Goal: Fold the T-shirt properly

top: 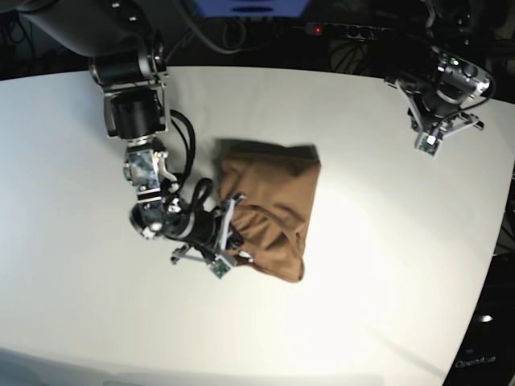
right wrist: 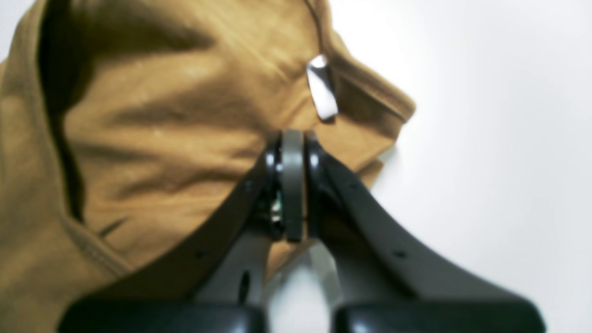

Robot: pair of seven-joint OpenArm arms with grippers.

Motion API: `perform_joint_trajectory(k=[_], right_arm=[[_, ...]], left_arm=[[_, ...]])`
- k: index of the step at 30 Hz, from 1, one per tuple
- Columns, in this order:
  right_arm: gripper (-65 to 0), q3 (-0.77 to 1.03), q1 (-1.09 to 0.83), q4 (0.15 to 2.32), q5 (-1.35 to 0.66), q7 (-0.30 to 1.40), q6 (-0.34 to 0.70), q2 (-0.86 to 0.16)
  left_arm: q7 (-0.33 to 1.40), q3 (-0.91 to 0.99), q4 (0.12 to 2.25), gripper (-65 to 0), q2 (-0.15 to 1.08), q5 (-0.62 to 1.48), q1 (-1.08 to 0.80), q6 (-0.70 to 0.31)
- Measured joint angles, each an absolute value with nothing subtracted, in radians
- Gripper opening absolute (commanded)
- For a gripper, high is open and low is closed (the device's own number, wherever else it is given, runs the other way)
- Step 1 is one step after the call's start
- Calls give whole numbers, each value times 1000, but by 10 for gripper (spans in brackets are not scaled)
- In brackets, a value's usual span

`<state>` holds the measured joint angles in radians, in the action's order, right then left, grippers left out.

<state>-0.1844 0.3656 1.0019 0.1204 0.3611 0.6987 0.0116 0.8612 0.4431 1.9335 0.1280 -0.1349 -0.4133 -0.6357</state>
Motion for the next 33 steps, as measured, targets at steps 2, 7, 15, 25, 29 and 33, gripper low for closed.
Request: perform_joint_trajectory(k=[2,7,15,25,29,33], right_arm=[[-649,-184,366,1002,120,361,699,11],[-649,-209,333,1150,129,398,696,6],[-649,-317,281,1479,124,551,702,11],[-649,-18,42,1563,263,557,695,-236],[-649,120,-177,1705,271,541,701,-279],[-649,242,-353,1858,259,501,699,-252]], left_arm=[[861,442,1934,-613,128,-135,-413,-635],[859,439,1933,-613,128,-134,-413,-635],[860,438,1931,-613,128,-134,-414,-635],[855,443,1939,-613,165,-131,-439,-703],[862,495,1950,-613,153,-180,-467,-704],[850,516,1958,-613,124,-257,-464,-703]])
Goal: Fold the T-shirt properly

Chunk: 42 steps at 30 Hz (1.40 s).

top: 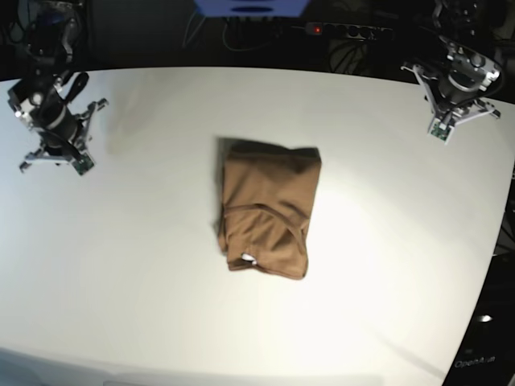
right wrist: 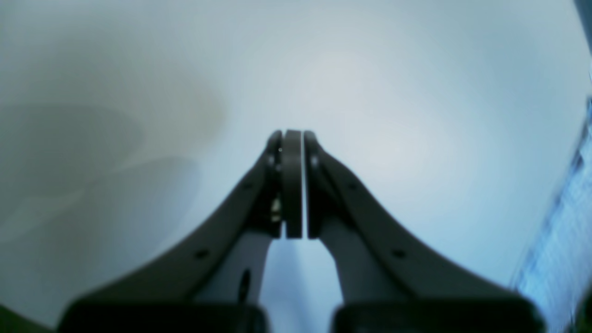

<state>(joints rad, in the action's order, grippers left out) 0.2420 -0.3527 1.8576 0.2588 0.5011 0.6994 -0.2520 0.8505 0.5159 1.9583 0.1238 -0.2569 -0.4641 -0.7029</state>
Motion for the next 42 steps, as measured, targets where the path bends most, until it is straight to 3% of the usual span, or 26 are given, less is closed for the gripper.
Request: perform_joint_trajectory(k=[6,10,18,23,32,42], right_arm=[[-649,382,-540,1896,387,358,707,-135],[-649,506,-632,1895,431,140,704,-23],[-649,682,-767,1758,445,-183,708,125],[-649,804,-795,1594,453,-300,699,121],[-649,853,-757,1188,458,-467,703,96],[-649,910,-397,390,628,-488,690,-152]], left_arm=[[854,660,1992,-613,62,-384,-468,-703],[827,708,1996,-614,48,-464,-466,-709],[450,876,1988,-614,-121,-680,-505,-710],[187,960,1906,-614,-166,-746,-546,-708],[62,971,1499,-614,-162,-796,-537,-706],[-93,971,861,-614,-91,-974,-334,-699]])
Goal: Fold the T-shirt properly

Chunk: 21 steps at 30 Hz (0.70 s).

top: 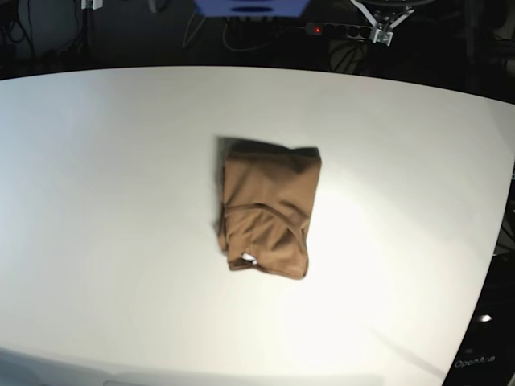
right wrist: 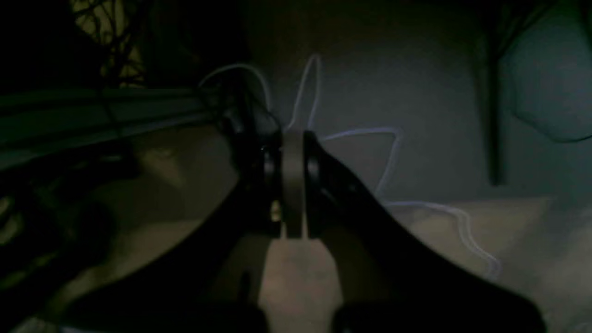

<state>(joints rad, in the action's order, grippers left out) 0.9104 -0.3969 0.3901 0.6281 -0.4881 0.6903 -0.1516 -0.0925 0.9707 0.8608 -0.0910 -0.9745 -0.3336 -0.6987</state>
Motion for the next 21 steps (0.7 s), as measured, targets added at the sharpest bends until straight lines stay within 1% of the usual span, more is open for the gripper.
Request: perform_joint_trajectory(k=[3,5,7,9,11,13,14,18,20,21], right_arm=[[-649,903,-311,163,699,-491,678,-241],[-649,903,-268,76,761,-475,670,-256],[-644,903,-226,33,810,-475,540,-240],[-644,903,-196,30,863,-475,408,-217],[-643,903,-175,39,917,-436,301,-186],[-643,903,-151,35,973,-392,238,-157],[-643,904,-136,34,978,-385,204,-139],[-643,912,-86,34,978,-389,101,-81],[-643,912,-72,35,979,-417,14,-74],[-643,912,-71,36,974,-432,-14,-74]], left_arm=[[-92,972,599,-614,-8,-1008,-254,-688],[-91,972,437,-614,46,-1008,-212,-691],[-97,971,297,-614,84,-1007,-162,-684],[-150,970,167,-614,107,-1013,-113,-570],[-231,970,81,-613,117,-1004,-76,-445],[-290,970,49,-611,120,-1002,-57,-314],[-308,971,36,-611,122,-996,-54,-265],[-304,975,25,-610,93,-992,-44,-177],[-305,987,24,-610,64,-958,-41,-159],[-305,987,27,-610,49,-945,-38,-142]])
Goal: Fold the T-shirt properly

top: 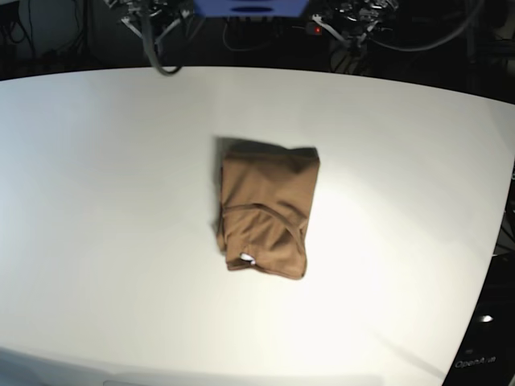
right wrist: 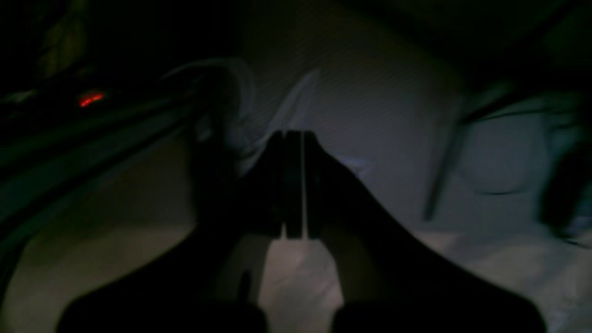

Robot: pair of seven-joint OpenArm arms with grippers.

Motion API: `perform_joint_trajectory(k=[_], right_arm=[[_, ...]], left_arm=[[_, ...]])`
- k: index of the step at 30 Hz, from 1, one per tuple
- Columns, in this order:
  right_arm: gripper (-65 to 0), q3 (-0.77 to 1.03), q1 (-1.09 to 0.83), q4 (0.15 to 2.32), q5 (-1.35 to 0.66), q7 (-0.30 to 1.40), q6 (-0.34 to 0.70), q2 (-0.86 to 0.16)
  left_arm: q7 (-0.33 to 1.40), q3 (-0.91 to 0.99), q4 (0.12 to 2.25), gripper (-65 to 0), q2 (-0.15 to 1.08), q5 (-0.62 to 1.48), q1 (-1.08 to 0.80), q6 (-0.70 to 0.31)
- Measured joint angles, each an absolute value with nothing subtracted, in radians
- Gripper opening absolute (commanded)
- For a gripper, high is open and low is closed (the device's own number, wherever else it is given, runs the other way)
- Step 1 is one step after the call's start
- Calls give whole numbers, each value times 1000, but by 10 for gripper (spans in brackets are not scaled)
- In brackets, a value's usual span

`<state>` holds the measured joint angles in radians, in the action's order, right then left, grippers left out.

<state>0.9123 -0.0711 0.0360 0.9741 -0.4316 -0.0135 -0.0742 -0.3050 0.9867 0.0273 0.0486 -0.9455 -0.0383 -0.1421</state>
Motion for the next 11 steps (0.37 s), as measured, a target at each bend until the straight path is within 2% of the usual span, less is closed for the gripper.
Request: perform_joint_trajectory(k=[5,11], right_arm=[[-643,915,-69,36,915,-430,-80,-80],[-643,907,-64,36,880,-433,-79,-80]], left_arm=[[-308,987,20,-610,38,-942,-11,-138],[-309,987,27,-610,51,-938,-10,-131]])
